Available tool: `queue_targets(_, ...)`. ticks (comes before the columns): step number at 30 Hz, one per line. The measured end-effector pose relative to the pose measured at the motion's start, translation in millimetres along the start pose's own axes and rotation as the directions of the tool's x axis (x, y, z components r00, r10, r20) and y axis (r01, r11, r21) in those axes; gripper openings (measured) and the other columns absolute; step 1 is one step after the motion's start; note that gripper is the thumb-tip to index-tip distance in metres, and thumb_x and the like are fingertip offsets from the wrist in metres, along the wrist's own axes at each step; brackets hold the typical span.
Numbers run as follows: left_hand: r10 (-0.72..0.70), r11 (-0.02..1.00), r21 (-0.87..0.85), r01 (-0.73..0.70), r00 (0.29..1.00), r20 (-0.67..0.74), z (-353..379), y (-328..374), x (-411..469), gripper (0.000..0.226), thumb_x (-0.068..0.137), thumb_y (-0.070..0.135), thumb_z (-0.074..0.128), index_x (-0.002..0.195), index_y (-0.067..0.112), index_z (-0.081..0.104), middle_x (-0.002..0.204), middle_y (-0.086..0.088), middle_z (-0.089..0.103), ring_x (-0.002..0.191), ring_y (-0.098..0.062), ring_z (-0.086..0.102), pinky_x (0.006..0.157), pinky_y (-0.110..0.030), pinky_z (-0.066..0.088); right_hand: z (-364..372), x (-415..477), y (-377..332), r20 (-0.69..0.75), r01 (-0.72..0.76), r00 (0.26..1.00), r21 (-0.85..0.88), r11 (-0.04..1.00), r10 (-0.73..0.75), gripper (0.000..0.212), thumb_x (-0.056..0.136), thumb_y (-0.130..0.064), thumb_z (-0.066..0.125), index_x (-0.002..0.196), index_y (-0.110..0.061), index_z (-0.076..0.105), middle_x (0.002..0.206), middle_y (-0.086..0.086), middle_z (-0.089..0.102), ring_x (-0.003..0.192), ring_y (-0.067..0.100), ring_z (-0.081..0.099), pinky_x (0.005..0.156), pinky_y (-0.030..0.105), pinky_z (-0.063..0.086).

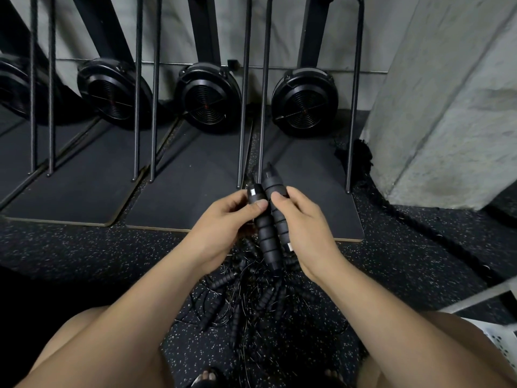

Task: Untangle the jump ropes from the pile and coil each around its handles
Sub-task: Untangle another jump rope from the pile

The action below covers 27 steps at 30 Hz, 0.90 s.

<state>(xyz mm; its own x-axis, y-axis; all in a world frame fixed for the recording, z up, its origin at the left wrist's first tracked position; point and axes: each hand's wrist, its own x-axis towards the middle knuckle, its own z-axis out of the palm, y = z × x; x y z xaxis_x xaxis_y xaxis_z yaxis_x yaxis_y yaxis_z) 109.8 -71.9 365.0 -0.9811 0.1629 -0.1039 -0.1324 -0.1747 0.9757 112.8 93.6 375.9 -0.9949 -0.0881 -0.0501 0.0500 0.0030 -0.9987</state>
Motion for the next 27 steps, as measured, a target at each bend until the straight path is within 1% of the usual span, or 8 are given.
queue_targets(4,0.007,1.000,-0.005,-0.007,1.000,0.004,-2.0,2.4,-0.9,0.033,0.103,0.021,0.067,0.131,0.003,0.069,0.133,-0.024,0.068,0.114,-0.027,0.065,0.114,-0.055,0.047,-2.7,-0.2,-2.4,-0.009,0.027,1.000,-0.019,0.999,-0.027,0.020,0.110,-0.035,0.059,0.121,-0.032,0.075,0.115,-0.003,0.080,0.112,0.019,0.075,0.105,0.054,0.058)
queue_targets(7,0.005,1.000,-0.010,-0.005,1.000,0.006,-1.3,3.1,-2.0,0.033,0.103,0.022,0.067,0.131,0.004,0.069,0.127,-0.020,0.071,0.113,-0.027,0.064,0.107,-0.051,0.049,-2.5,1.6,-0.1,-0.042,0.061,0.997,-0.063,0.996,-0.064,0.024,0.106,-0.043,0.063,0.129,-0.038,0.070,0.120,-0.010,0.078,0.115,0.012,0.073,0.106,0.049,0.057)
queue_targets(11,0.003,0.999,-0.039,-0.003,1.000,-0.006,-0.9,4.2,-2.1,0.035,0.103,0.024,0.067,0.130,0.002,0.068,0.119,-0.016,0.068,0.110,-0.031,0.060,0.103,-0.048,0.047,-1.1,3.7,3.9,-0.083,0.082,0.993,-0.082,0.993,-0.088,0.035,0.090,-0.062,0.068,0.119,-0.042,0.065,0.118,-0.008,0.076,0.111,0.012,0.074,0.102,0.052,0.059)
queue_targets(17,0.020,0.998,-0.067,-0.021,1.000,-0.021,-1.3,4.2,-1.5,0.034,0.104,0.024,0.066,0.129,0.001,0.069,0.116,-0.016,0.064,0.107,-0.030,0.058,0.099,-0.048,0.046,-3.9,3.8,6.4,-0.060,0.081,0.995,-0.071,0.994,-0.085,0.025,0.096,-0.053,0.069,0.117,-0.041,0.065,0.116,-0.008,0.076,0.110,0.014,0.074,0.101,0.054,0.059)
queue_targets(22,0.022,0.997,-0.076,-0.025,0.999,-0.034,-1.6,5.4,-0.4,0.037,0.105,0.023,0.064,0.132,-0.003,0.065,0.119,-0.020,0.065,0.109,-0.032,0.058,0.100,-0.052,0.046,-2.3,0.5,5.0,-0.055,0.070,0.996,-0.081,0.994,-0.074,0.030,0.095,-0.055,0.069,0.120,-0.041,0.063,0.117,-0.007,0.075,0.111,0.014,0.073,0.102,0.054,0.058)
queue_targets(24,0.024,0.998,-0.064,-0.026,0.999,-0.037,-1.7,4.8,-0.7,0.036,0.105,0.023,0.064,0.132,-0.001,0.065,0.126,-0.027,0.066,0.112,-0.033,0.060,0.104,-0.055,0.046,-2.5,-1.3,2.9,-0.039,0.057,0.997,-0.088,0.994,-0.061,0.033,0.092,-0.057,0.070,0.121,-0.043,0.062,0.117,-0.007,0.075,0.110,0.015,0.073,0.100,0.054,0.059)
queue_targets(26,0.027,0.997,-0.065,-0.029,0.999,-0.025,-2.2,4.6,-1.5,0.035,0.106,0.022,0.063,0.132,-0.001,0.066,0.131,-0.031,0.066,0.114,-0.034,0.063,0.108,-0.058,0.048,-3.0,-3.3,1.0,0.012,0.042,0.999,-0.100,0.994,-0.041,0.040,0.089,-0.051,0.079,0.124,-0.043,0.059,0.119,-0.006,0.073,0.109,0.016,0.074,0.097,0.054,0.061)
queue_targets(27,0.027,0.996,-0.082,-0.029,0.999,-0.020,-2.2,5.4,-2.8,0.033,0.106,0.023,0.063,0.130,-0.001,0.067,0.125,-0.028,0.069,0.110,-0.033,0.065,0.104,-0.056,0.052,-3.3,-4.4,0.2,0.056,0.020,0.998,-0.084,0.996,-0.016,0.047,0.089,-0.043,0.085,0.127,-0.041,0.057,0.122,-0.004,0.072,0.106,0.018,0.076,0.094,0.054,0.063)
